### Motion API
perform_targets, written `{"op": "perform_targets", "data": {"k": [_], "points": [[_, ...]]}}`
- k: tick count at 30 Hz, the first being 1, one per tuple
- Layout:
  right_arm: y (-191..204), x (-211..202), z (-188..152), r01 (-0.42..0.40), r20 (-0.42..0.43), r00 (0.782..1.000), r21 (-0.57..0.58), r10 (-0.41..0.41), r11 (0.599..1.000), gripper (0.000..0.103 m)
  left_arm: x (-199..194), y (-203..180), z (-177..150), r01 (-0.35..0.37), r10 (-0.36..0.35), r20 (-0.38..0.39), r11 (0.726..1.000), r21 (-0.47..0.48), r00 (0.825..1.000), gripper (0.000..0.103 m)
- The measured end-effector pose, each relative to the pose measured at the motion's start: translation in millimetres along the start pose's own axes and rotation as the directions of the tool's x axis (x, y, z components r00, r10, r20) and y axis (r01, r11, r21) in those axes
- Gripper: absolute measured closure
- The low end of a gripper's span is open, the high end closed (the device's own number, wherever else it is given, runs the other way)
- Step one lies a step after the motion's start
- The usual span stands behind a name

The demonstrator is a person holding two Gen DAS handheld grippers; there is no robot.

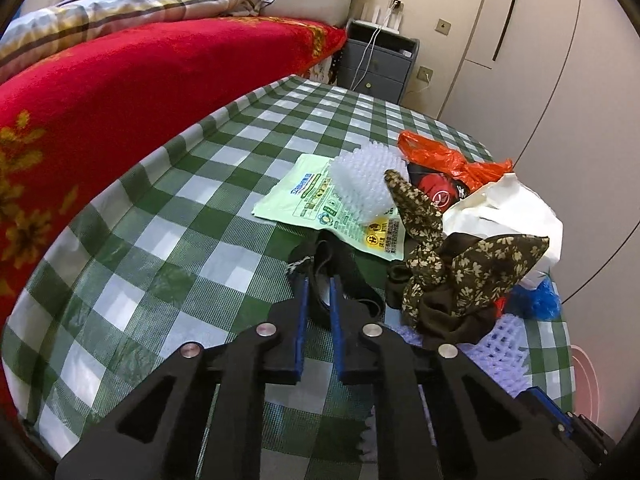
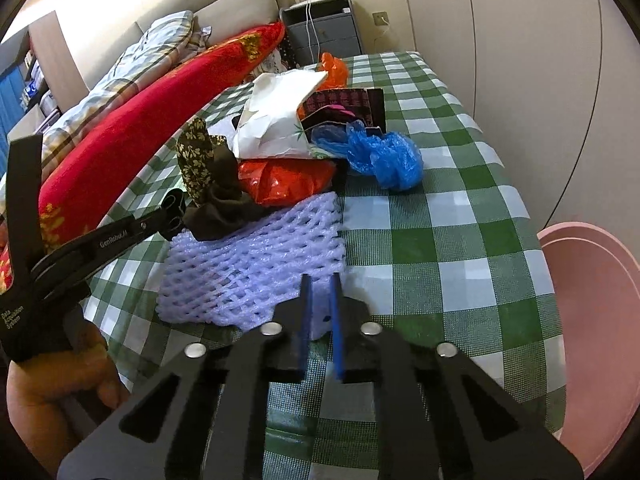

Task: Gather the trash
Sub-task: 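Grasp the lavender foam net with the right tool while the left tool grasps the black strap, then lift the foam net and black strap and carry both over the pink basin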

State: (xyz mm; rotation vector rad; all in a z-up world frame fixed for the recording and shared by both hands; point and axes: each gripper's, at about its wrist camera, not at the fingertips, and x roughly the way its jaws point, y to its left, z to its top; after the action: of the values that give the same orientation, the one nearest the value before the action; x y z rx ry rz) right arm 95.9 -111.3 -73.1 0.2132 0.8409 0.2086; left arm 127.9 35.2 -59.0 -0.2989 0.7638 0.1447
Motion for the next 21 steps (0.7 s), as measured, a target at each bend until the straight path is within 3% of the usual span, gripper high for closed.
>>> {"op": "perform_targets", "data": {"k": [3,13,21], "points": [[3.0,-6.0,1.9,-0.008,0.021,1.000,-0.013,0.008,1.000,0.098,-0.5,2.6,0.9,0.012,-0.012,-0.003,1.000,-0.014,1.000,0.098],[12.8,-41.3,14.4,-0.004,0.138,0.990,-0.061,0.013,0.998,0.099,-17.5,1.2,4.5,0.048,-0.048,0.038,0.999,-0.020,0.998,0.099],[20.6,-80.3,19.8,0.055,0.239,0.971,-0.120,-0.025,0.991,0.099,-38.9,-5.1,2.6,0.086,-0.087,0.076,0.996,0.009,0.993,0.099]]}}
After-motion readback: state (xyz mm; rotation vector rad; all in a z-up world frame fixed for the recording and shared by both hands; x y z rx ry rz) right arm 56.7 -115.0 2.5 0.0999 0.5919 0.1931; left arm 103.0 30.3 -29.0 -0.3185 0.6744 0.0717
